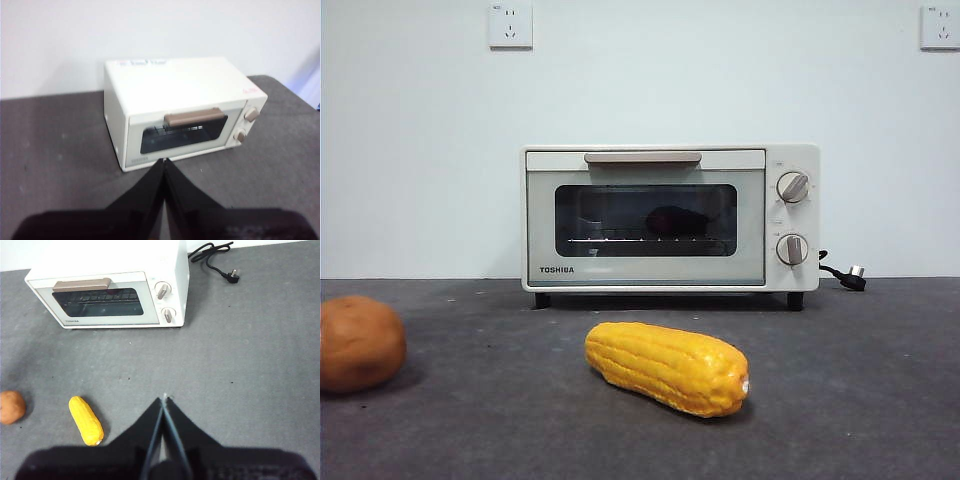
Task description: Take the eggplant from the table,put the eggplant in the oven
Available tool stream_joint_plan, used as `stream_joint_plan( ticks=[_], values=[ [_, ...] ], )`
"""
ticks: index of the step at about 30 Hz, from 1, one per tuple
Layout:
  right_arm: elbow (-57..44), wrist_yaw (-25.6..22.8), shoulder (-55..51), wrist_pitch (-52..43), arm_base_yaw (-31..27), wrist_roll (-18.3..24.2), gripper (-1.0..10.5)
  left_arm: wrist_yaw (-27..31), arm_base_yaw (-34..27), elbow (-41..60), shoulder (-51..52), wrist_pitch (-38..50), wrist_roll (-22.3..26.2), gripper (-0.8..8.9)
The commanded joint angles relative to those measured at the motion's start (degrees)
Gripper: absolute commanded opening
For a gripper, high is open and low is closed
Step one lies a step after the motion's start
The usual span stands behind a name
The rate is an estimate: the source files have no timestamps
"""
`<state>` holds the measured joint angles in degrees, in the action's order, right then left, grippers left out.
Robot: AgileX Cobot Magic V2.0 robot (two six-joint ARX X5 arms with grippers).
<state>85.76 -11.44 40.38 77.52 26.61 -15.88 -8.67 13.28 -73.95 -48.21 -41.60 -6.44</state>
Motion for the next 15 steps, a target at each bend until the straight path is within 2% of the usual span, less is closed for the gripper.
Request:
stream_joint_plan(
  ticks=[1, 7, 15],
  values=[
    [-0.52, -0.13, 0.02, 1.38, 0.04, 0.00, 0.0, 2.01, -1.05, -0.26, 1.29, 1.42, 2.69, -0.04],
    [-0.52, -0.13, 0.02, 1.38, 0.04, 0.00, 0.0, 6.67, -4.98, -0.26, 5.75, 2.03, 6.58, -0.04],
    [-0.52, -0.13, 0.02, 1.38, 0.04, 0.02, 0.0, 7.37, -10.12, -0.22, 14.53, 5.25, 12.92, -0.04]
  ],
)
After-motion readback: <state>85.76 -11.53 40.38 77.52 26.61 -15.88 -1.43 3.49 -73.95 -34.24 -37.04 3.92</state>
